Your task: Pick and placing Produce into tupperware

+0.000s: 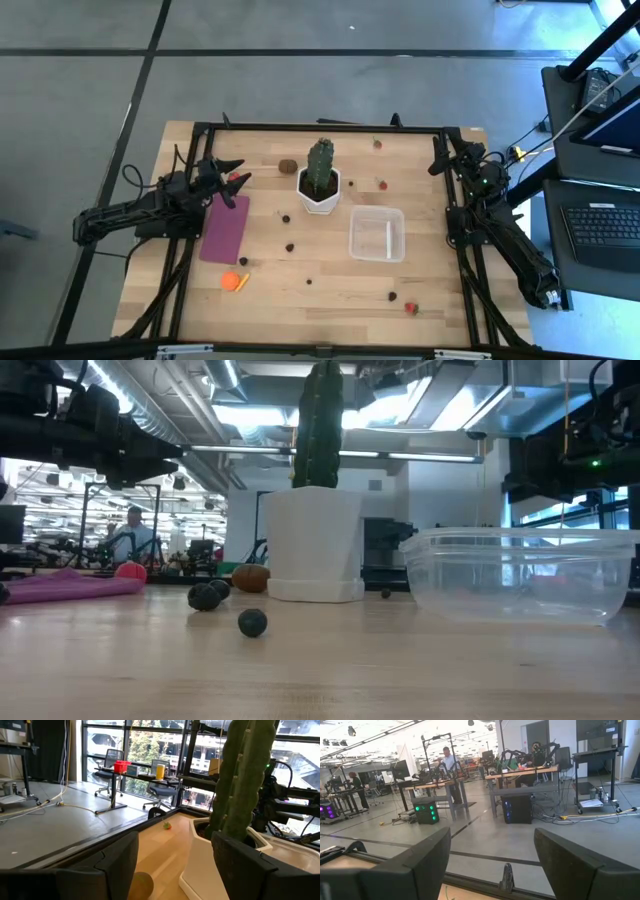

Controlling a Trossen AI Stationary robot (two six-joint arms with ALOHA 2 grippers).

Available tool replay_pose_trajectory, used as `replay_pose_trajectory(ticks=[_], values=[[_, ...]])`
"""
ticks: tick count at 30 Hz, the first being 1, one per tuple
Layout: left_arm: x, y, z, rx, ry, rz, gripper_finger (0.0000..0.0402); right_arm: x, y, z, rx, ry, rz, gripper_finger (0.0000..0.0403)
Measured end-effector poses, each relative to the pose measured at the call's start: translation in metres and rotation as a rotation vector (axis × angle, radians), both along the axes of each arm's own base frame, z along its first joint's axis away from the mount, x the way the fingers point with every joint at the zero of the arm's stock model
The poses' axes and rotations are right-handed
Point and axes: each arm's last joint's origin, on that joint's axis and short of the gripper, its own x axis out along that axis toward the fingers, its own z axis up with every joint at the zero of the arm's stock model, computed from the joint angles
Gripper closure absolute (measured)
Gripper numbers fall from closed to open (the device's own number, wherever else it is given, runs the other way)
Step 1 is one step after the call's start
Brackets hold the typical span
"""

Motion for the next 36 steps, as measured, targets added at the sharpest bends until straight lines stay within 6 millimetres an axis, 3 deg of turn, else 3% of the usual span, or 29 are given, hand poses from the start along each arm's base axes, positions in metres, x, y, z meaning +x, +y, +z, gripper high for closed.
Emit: replay_pose_trajectory(ticks=[25,32,36], values=[[0.0,0.0,0.0,-0.001,-0.001,0.0,0.0157,0.0,0.0,0.0,0.002,-0.002,0.0,0.0115],[-0.0003,0.0003,0.0008,0.049,0.022,0.018,0.0157,0.0009,0.0004,-0.0001,0.129,-0.232,0.065,0.0115],[-0.0004,0.0005,0.0008,0.107,0.059,0.031,0.0157,0.0011,0.0006,-0.0002,0.138,-0.245,0.076,0.0115]])
